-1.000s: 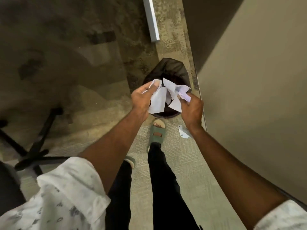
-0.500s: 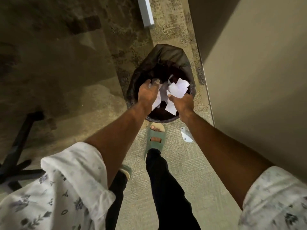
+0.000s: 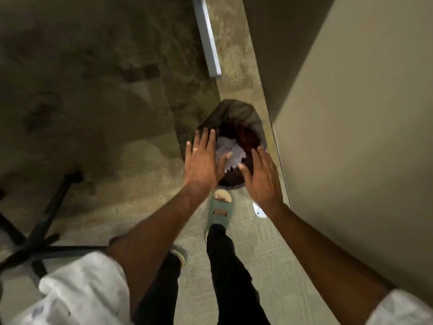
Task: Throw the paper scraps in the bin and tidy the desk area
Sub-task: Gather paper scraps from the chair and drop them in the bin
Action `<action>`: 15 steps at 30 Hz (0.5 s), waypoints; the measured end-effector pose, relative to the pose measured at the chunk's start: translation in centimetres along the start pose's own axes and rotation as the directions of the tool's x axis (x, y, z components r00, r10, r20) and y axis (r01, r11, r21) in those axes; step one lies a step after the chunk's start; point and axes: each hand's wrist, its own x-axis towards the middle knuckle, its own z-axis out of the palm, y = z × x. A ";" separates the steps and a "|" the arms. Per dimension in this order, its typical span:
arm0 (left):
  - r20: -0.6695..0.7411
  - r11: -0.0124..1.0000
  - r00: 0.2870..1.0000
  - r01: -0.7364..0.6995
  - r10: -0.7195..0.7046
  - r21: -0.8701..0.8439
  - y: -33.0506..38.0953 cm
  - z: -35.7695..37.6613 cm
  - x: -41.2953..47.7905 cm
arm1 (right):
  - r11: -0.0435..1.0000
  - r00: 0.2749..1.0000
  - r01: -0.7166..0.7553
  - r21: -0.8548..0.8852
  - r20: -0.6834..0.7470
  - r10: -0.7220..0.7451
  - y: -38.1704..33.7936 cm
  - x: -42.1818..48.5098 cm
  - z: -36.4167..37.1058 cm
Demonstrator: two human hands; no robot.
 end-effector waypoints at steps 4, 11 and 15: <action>-0.077 1.000 0.997 -0.015 0.017 0.025 2.5 -7.4 -3.9 | 0.997 0.997 0.033 -0.068 -0.073 -0.038 -3.9 -3.5 -6.7; -0.241 0.999 0.970 0.004 -0.013 -0.035 4.7 -22.4 -13.0 | 0.985 0.976 0.091 -0.147 -0.185 -0.118 -13.3 -9.6 -19.5; -0.321 0.999 0.947 0.013 -0.022 -0.029 3.8 -29.7 -18.1 | 0.969 0.945 0.135 -0.205 -0.267 -0.188 -18.6 -13.0 -24.6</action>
